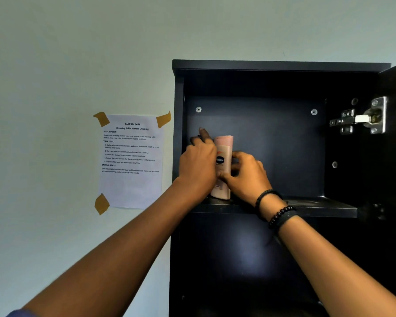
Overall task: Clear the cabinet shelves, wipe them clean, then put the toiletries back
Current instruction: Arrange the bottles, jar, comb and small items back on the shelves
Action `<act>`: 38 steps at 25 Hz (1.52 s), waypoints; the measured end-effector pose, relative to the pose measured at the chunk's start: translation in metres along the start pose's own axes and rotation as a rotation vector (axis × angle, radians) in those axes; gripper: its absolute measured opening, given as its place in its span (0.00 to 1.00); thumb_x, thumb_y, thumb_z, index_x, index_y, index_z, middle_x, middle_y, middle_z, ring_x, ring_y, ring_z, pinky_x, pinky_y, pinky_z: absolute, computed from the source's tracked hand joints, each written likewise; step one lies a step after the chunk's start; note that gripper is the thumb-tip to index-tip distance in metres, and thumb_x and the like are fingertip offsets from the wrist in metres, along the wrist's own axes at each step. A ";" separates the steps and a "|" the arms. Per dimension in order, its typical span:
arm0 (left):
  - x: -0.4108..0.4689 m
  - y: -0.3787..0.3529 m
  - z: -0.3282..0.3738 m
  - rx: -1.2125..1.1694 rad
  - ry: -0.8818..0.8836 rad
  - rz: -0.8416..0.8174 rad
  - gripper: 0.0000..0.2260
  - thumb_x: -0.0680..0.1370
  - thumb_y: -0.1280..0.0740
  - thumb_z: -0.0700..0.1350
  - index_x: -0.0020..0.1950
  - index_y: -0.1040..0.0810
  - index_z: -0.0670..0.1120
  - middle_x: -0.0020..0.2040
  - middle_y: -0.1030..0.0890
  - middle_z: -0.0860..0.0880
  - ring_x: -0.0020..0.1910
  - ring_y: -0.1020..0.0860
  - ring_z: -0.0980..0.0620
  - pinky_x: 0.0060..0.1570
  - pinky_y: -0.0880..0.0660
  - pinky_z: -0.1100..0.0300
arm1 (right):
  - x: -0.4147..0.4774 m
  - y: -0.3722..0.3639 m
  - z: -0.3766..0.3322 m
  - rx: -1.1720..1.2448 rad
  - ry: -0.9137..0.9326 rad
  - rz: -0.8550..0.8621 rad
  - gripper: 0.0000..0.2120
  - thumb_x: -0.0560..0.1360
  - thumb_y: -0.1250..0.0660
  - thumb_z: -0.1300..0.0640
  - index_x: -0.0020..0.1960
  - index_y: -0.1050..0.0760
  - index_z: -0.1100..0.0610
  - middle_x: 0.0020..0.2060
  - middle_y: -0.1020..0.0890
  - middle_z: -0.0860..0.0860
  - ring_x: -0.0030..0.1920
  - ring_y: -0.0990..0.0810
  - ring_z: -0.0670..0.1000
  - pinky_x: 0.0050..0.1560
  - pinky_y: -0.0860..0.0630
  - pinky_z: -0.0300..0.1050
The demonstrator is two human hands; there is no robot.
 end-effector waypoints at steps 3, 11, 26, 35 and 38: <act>0.000 -0.010 -0.003 0.002 0.040 -0.029 0.34 0.78 0.37 0.37 0.76 0.56 0.35 0.71 0.37 0.33 0.64 0.29 0.38 0.58 0.27 0.51 | 0.005 -0.018 0.001 0.022 0.045 -0.063 0.13 0.71 0.31 0.58 0.55 0.23 0.53 0.49 0.16 0.51 0.52 0.18 0.54 0.53 0.20 0.51; -0.017 -0.022 -0.007 -0.064 0.061 -0.188 0.31 0.81 0.41 0.39 0.76 0.56 0.34 0.76 0.55 0.33 0.74 0.43 0.36 0.70 0.38 0.49 | 0.001 -0.037 -0.006 0.031 0.122 -0.188 0.15 0.75 0.36 0.60 0.61 0.26 0.57 0.50 0.17 0.54 0.49 0.19 0.54 0.42 0.29 0.39; -0.037 -0.018 -0.013 -0.030 0.003 -0.209 0.35 0.78 0.36 0.36 0.76 0.55 0.34 0.77 0.57 0.34 0.76 0.48 0.39 0.72 0.42 0.51 | -0.017 -0.037 -0.007 0.000 0.059 -0.192 0.13 0.70 0.33 0.53 0.53 0.21 0.54 0.42 0.16 0.52 0.43 0.17 0.51 0.46 0.19 0.50; -0.063 -0.006 -0.022 -0.199 -0.133 -0.154 0.34 0.78 0.38 0.34 0.77 0.55 0.39 0.78 0.58 0.40 0.77 0.47 0.44 0.74 0.44 0.57 | -0.040 -0.025 -0.017 -0.006 0.048 -0.090 0.21 0.77 0.38 0.62 0.69 0.30 0.56 0.63 0.22 0.54 0.64 0.24 0.53 0.65 0.27 0.47; -0.079 -0.003 -0.029 -0.290 -0.209 -0.079 0.33 0.77 0.40 0.33 0.78 0.53 0.42 0.79 0.57 0.44 0.78 0.51 0.48 0.73 0.42 0.58 | -0.061 -0.020 -0.029 0.003 0.110 -0.030 0.22 0.77 0.41 0.66 0.70 0.31 0.57 0.67 0.27 0.53 0.68 0.28 0.52 0.68 0.32 0.43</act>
Point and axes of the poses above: each hand's wrist, its own x-axis towards the middle knuckle, its own y-axis out of the back of the hand, z = x × y, the point moved 4 cm from there along x, towards the middle knuckle
